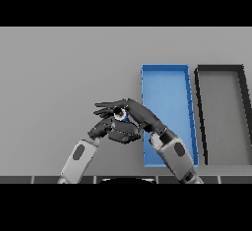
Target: Pick up the blue pipe and place it into the blue bin.
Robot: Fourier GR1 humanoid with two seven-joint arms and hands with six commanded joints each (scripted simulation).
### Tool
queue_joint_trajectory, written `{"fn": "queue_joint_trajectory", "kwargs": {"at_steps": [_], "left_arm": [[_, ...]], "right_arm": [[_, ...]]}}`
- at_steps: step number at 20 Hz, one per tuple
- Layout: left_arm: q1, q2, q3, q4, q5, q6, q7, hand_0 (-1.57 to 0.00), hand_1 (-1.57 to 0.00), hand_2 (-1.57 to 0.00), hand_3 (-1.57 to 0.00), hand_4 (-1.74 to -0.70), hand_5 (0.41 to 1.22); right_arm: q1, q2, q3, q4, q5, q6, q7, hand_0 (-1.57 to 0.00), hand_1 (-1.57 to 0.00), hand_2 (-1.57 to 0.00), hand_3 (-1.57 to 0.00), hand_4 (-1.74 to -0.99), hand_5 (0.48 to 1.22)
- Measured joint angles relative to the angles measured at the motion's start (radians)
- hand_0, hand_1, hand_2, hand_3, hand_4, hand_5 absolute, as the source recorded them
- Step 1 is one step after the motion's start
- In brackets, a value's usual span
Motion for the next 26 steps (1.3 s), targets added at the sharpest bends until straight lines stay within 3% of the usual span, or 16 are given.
{"fn": "queue_joint_trajectory", "kwargs": {"at_steps": [1,5,7,10,13,16,19,21,26], "left_arm": [[-0.007,0.009,0.009,-0.001,0.01,-0.009,0.001,-0.01,-0.01,-0.01,-0.01,-0.91,0.464],[-0.006,0.007,0.004,-0.002,0.012,-0.013,0.019,0.0,0.0,0.0,0.0,-0.91,0.441],[-0.002,-0.003,0.0,-0.006,0.021,-0.016,0.03,0.0,0.0,0.0,0.0,-0.91,0.435],[-0.005,0.001,0.005,-0.006,0.015,-0.01,0.063,0.0,0.0,0.0,0.0,-0.9,0.43],[-0.003,0.014,0.007,-0.026,0.018,-0.016,0.052,0.0,0.0,0.0,0.0,-0.89,0.421],[-0.003,0.015,0.009,-0.012,0.014,-0.014,0.049,0.0,0.0,0.0,0.0,-0.88,0.411],[0.001,0.021,0.0,-0.006,-0.007,-0.008,0.028,0.0,0.0,0.0,0.0,-0.87,0.415],[0.001,0.025,0.004,-0.015,-0.002,-0.008,0.022,0.0,0.0,0.0,0.0,-0.87,0.419],[0.01,0.025,-0.001,-0.027,0.011,-0.016,0.032,0.0,0.0,0.0,0.0,-0.88,0.422]], "right_arm": [[-0.034,0.012,-0.023,-0.004,-0.036,-0.018,0.023,-1.57,-1.57,-1.57,-1.57,-1.741,1.221],[-0.232,-0.131,-0.094,0.021,-0.242,-0.148,0.024,-1.57,-1.57,-1.57,-1.57,-1.741,1.221],[-0.346,-0.191,-0.162,0.029,-0.338,-0.17,0.019,-1.57,-1.57,-1.57,-1.57,-1.741,1.221],[-0.456,-0.282,-0.259,0.067,-0.304,-0.254,0.027,-1.57,-1.57,-1.57,-1.57,-1.741,1.221],[-0.489,-0.39,-0.326,0.148,-0.303,-0.308,0.028,-1.57,-1.57,-1.57,-1.57,-1.741,1.221],[-0.441,-0.456,-0.382,0.195,-0.295,-0.277,0.029,-1.57,-1.57,-1.57,-1.57,-1.741,1.221],[-0.327,-0.518,-0.435,0.2,-0.299,-0.266,0.029,-1.57,-1.57,-1.57,-1.57,-1.741,1.221],[-0.223,-0.556,-0.437,0.16,-0.329,-0.313,0.029,-1.57,-1.57,-1.57,-1.57,-1.741,1.221],[0.034,-0.571,-0.406,0.071,-0.336,-0.357,0.029,-1.57,-1.57,-1.57,-1.57,-1.741,1.221]]}}
